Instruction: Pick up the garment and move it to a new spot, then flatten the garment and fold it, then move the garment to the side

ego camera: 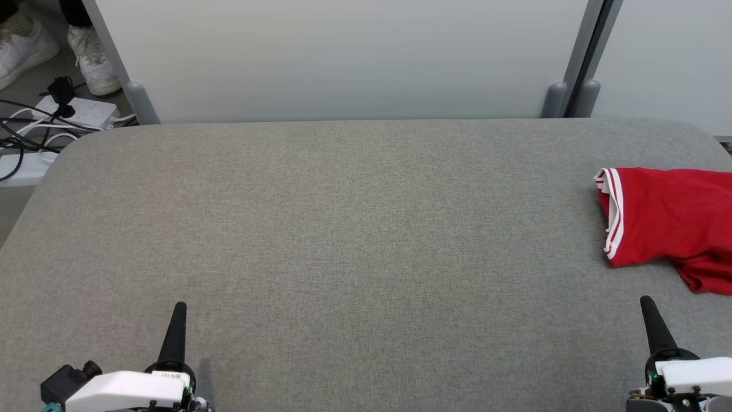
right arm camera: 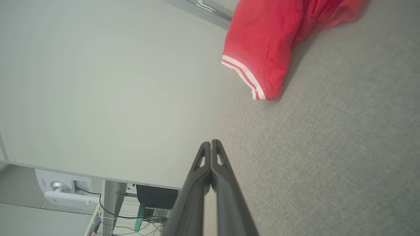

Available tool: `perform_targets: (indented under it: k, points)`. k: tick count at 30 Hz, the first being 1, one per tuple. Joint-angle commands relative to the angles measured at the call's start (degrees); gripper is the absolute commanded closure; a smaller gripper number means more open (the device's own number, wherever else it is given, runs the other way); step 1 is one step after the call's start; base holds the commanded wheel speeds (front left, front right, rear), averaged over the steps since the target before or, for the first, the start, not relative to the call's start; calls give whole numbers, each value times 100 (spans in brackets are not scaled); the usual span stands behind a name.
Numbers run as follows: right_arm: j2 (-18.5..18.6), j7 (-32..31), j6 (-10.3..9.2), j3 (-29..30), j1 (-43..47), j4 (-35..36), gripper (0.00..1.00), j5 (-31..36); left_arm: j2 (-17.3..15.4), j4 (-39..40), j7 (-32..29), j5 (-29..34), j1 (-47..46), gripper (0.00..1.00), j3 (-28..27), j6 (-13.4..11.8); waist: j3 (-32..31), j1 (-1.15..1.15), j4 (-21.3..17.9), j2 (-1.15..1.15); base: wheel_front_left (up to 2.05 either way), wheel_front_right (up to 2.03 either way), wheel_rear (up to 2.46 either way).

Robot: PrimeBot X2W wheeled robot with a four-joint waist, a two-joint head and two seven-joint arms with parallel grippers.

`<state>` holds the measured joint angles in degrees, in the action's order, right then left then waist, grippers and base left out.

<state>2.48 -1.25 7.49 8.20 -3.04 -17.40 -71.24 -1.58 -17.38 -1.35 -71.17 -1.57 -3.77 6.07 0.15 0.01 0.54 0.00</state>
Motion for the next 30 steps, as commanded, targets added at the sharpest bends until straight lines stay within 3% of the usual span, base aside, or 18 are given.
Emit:
perform_targets:
  k: [1,30]
  points:
    - [73,-67,0,-126,-225,199,100,-205,-110,178,-47,-191,-308,100,-163,65,0,0,-3,0,0,0,0]
    - [40,-525,0,-166,-314,337,100,-2091,-130,331,-516,-2099,-462,100,-276,142,2,0,-54,0,0,0,0]
